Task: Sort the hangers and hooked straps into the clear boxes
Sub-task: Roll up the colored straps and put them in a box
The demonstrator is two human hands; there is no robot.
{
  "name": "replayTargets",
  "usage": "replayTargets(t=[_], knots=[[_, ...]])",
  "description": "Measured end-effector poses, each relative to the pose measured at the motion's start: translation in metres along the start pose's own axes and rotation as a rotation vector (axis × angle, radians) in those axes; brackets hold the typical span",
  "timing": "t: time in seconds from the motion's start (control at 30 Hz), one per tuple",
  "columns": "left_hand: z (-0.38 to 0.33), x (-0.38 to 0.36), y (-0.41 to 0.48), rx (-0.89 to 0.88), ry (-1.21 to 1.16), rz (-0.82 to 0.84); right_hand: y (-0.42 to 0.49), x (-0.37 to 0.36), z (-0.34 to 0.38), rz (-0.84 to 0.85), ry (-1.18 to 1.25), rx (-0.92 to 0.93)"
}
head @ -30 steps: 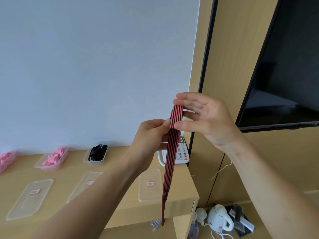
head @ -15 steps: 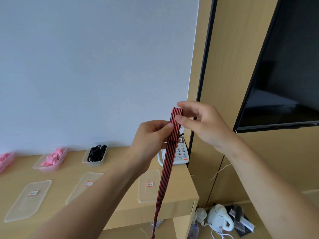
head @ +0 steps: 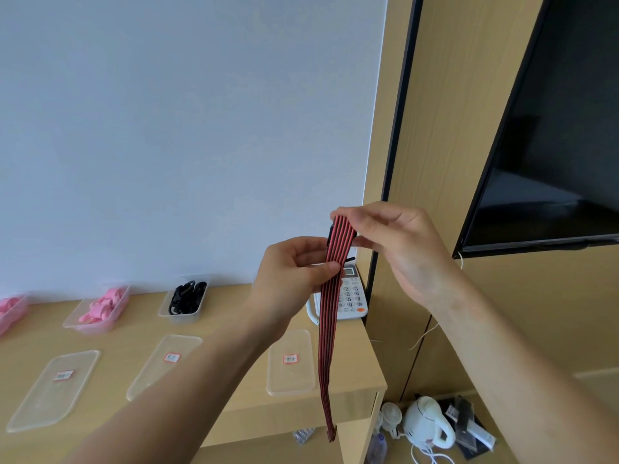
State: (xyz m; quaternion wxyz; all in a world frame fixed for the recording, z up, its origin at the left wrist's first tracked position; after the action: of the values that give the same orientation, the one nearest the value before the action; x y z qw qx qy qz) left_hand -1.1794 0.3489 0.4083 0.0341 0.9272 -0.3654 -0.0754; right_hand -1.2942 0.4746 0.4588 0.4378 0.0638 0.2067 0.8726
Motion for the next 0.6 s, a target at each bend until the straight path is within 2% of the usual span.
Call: replayTargets(t=[0.17,0.23,0.37,0.6], knots=[[-0.003,0.001,0.000,-0.006,-0.027,-0.078,-0.003,0.001,-0.006,0.193,-0.043,-0.144],[-0.005,0.001,0.001,-0.006,-0.012,-0.110,-0.006,0.000,-0.008,0.222,-0.051,-0.156],[-0.005,0.002,-0.001,0.045,0.035,-0.153,-0.007,-0.001,-0.003,0.154,-0.006,-0.090],[-0.008,-0.002,-0.013,0.149,0.038,-0.029,-0.007,-0.001,-0.001,0.068,-0.080,0.054]])
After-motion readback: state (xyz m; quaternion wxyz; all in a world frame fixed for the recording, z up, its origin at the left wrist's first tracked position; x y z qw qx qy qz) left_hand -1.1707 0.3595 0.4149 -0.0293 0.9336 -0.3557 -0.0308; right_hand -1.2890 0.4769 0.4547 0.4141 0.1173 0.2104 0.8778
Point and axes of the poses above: each hand's wrist, its own y-axis towards the middle knuckle, its own x-axis out of the back of the hand, z = x × y, the point moved 4 cm from there along y, towards the middle knuckle, and after that the axes turned 15 degrees about -z, right-handed, at the moved point
